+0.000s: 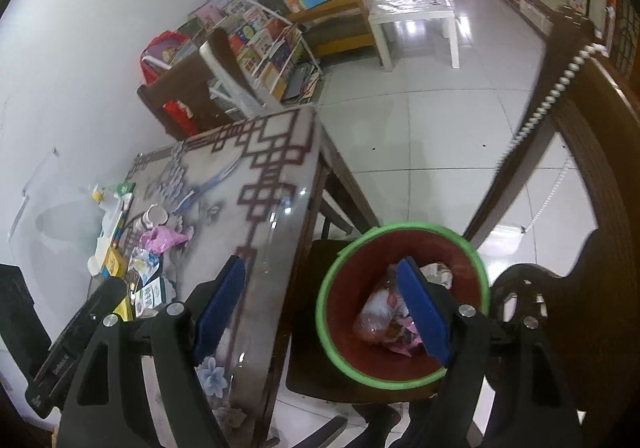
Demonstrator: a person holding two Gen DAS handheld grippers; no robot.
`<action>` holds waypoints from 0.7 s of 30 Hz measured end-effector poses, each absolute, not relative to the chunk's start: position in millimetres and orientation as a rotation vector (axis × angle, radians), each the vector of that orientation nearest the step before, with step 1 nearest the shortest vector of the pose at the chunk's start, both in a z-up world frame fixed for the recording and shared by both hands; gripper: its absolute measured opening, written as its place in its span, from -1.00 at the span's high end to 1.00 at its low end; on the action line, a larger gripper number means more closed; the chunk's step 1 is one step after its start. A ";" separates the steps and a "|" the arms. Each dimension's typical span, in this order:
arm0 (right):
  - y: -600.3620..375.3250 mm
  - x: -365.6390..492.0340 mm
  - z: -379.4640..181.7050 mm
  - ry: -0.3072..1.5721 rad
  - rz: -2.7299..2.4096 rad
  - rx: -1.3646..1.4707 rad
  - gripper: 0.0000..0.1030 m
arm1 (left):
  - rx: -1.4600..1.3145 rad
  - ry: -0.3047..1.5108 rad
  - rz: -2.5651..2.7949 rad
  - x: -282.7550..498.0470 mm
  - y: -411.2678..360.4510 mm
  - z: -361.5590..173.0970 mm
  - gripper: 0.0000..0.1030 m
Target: Collect trash
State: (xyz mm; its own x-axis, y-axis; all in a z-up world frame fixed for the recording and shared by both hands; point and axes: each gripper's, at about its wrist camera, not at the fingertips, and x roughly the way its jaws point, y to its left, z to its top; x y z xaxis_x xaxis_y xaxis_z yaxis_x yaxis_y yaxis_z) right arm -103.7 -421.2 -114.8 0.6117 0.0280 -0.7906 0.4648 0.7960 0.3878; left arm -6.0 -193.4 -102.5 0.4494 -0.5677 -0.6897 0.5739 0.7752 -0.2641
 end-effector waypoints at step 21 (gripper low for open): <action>-285.9 14.3 -121.3 1.007 -0.010 0.382 -0.47 | -0.130 0.834 -0.337 55.8 -12.1 -123.9 -0.67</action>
